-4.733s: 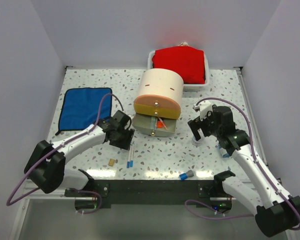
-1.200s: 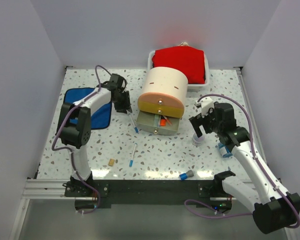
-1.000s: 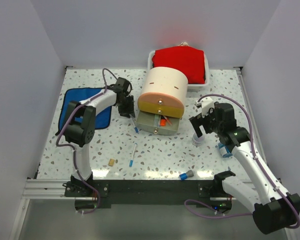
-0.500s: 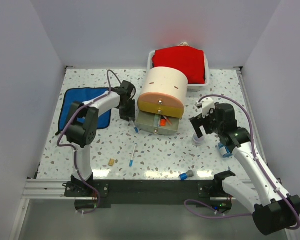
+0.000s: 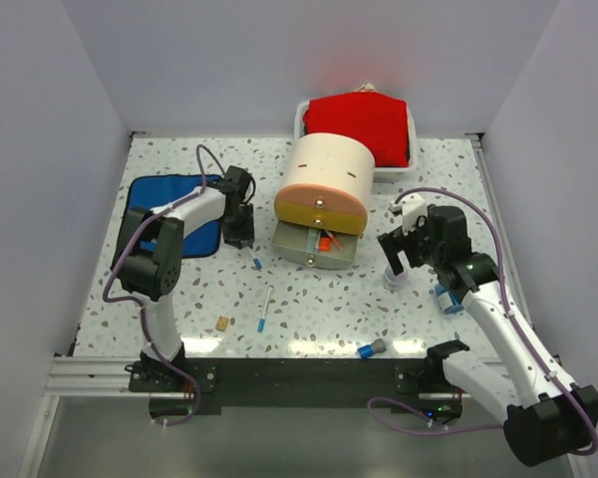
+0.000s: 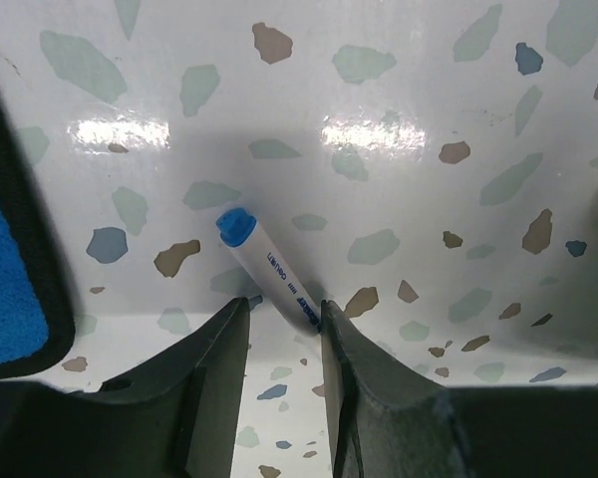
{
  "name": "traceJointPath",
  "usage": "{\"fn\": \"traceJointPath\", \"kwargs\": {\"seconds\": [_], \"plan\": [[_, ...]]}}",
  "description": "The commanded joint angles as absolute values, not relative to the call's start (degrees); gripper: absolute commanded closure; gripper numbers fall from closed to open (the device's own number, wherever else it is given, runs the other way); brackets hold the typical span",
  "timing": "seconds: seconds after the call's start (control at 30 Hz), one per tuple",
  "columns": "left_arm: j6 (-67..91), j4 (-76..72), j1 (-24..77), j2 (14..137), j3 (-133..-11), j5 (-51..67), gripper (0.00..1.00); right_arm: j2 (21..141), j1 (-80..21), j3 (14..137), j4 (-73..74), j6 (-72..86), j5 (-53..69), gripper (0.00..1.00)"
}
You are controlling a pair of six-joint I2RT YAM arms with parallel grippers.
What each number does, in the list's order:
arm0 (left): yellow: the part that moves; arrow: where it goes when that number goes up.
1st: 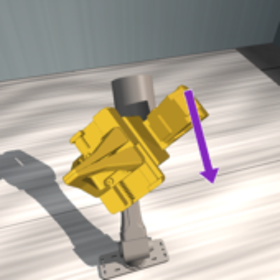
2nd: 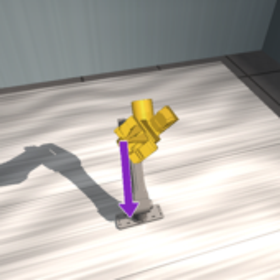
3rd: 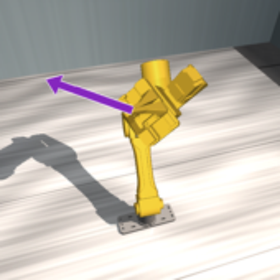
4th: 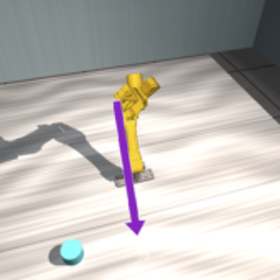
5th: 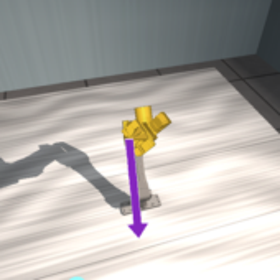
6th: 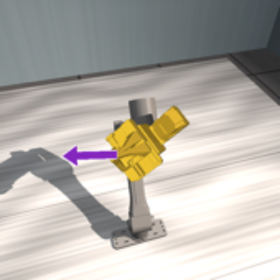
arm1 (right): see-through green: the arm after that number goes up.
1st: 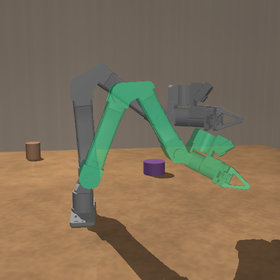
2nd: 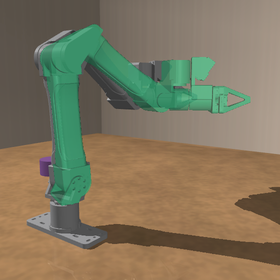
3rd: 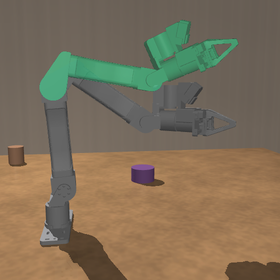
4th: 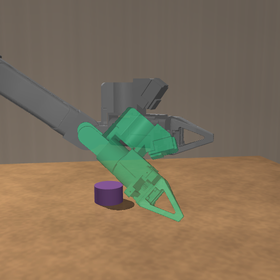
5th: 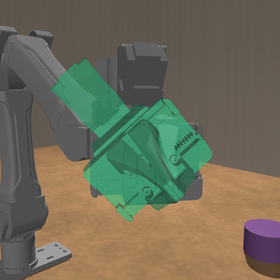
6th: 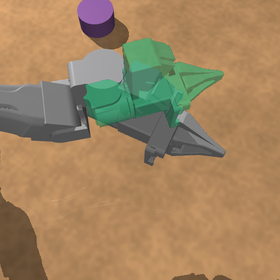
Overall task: Sort the stationery into containers
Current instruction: Move the pen to the center of the board, then pick up the pen from the center of the board.
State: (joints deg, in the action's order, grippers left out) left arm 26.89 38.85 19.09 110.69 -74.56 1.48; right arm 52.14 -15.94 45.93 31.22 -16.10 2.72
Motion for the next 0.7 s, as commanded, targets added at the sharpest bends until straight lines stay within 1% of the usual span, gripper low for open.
{"fn": "traceJointPath", "kwargs": {"seconds": [0.0, 0.03, 0.13, 0.2, 0.3, 0.37, 0.43, 0.57, 0.67], "plan": [[27.51, 42.80, 21.79, 114.16, -72.77, 2.64, 0.61, 51.94, -15.64, 47.29, 30.50, -15.38, 3.52, 0.01], [27.94, 42.80, 21.88, 114.34, -72.86, 2.46, 0.61, 51.86, -15.56, 47.11, 30.59, -15.38, 3.60, 0.01], [29.18, 42.37, 21.45, 115.40, -71.46, 2.02, 0.71, 51.33, -15.64, 47.29, 31.20, -15.21, 3.43, 0.01], [30.23, 41.40, 21.36, 115.84, -70.67, 1.93, 0.72, 50.89, -15.64, 47.11, 31.90, -15.29, 3.08, 0.01], [30.94, 40.43, 21.53, 116.37, -70.40, 2.02, 0.78, 50.36, -15.64, 47.11, 32.87, -15.38, 2.90, 0.01], [30.68, 39.64, 21.45, 116.72, -70.40, 2.02, 0.86, 50.19, -15.56, 47.02, 33.13, -15.56, 2.81, 0.01], [29.63, 38.59, 21.10, 116.89, -70.66, 2.63, 1.00, 49.92, -15.56, 46.76, 32.96, -15.38, 2.90, 0.01], [26.99, 37.53, 20.30, 115.23, -73.46, 4.74, 1.00, 49.48, -15.64, 46.41, 32.70, -15.29, 2.99, 0.01], [25.40, 38.05, 19.25, 111.46, -77.24, 6.05, 1.00, 49.39, -15.56, 46.49, 32.96, -15.73, 2.64, 0.01]]}}
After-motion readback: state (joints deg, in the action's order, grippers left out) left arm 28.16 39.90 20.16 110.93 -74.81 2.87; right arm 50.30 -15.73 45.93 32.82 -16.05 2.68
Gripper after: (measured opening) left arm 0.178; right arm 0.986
